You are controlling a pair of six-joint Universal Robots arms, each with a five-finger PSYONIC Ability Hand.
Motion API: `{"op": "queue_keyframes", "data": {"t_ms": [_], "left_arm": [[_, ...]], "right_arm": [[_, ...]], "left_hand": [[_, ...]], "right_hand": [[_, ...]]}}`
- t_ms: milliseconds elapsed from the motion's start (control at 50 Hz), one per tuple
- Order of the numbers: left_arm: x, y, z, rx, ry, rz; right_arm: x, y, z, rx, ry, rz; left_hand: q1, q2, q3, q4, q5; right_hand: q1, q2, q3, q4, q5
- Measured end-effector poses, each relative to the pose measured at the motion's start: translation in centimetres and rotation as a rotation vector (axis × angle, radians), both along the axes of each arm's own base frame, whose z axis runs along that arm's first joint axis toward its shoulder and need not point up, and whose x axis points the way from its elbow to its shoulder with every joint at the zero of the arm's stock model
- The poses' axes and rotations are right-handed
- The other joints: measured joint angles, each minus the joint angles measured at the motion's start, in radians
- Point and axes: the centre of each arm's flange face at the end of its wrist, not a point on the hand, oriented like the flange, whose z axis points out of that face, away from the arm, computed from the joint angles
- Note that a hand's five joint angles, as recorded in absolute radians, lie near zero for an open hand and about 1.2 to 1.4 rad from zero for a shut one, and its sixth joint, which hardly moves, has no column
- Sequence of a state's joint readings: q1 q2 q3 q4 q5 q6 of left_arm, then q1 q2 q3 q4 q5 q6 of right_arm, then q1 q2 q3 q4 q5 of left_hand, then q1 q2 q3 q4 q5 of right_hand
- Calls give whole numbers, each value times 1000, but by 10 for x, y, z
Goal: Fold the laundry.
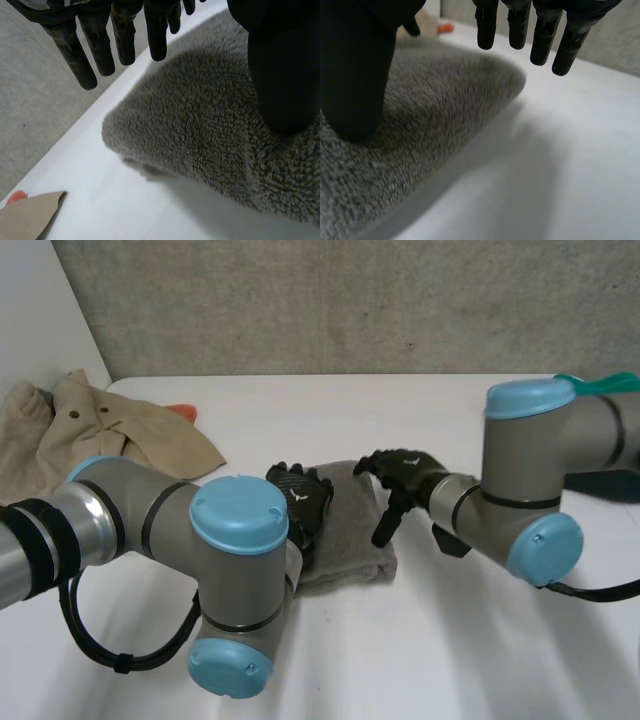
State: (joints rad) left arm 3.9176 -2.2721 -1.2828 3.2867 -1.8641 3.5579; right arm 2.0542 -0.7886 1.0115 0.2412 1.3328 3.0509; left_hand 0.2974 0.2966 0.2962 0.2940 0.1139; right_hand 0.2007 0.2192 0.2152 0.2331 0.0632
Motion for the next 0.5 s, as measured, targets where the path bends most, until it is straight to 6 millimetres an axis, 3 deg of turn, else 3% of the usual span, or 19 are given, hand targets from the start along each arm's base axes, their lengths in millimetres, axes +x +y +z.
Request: {"op": "queue_keyframes", "data": {"t_ms": [160, 280, 380, 440, 500], "left_arm": [[4, 0, -16, 11, -77, -18], [2, 0, -16, 13, -70, -34], [0, -1, -2, -8, -37, -52], [1, -5, 27, -52, 22, -74], [5, -12, 58, -97, 81, -107]], "right_arm": [[7, 7, -29, -40, 148, 63], [6, 8, -23, -76, 169, 58], [5, 7, -1, -136, 140, 45], [3, 12, 24, -210, 99, 36], [-1, 22, 36, -262, 76, 38]], "left_hand": [[0, 0, 0, -1, 0], [0, 0, 0, -1, 0], [0, -2, 0, -1, 0], [0, -3, 0, -2, -6], [0, -3, 0, -2, -6]], "right_hand": [[0, 0, 0, 0, 0], [-16, 0, 0, 0, 0], [-16, 0, 0, 0, -5], [-16, 0, 0, 0, -5], [-16, 0, 0, 0, -5]]}}
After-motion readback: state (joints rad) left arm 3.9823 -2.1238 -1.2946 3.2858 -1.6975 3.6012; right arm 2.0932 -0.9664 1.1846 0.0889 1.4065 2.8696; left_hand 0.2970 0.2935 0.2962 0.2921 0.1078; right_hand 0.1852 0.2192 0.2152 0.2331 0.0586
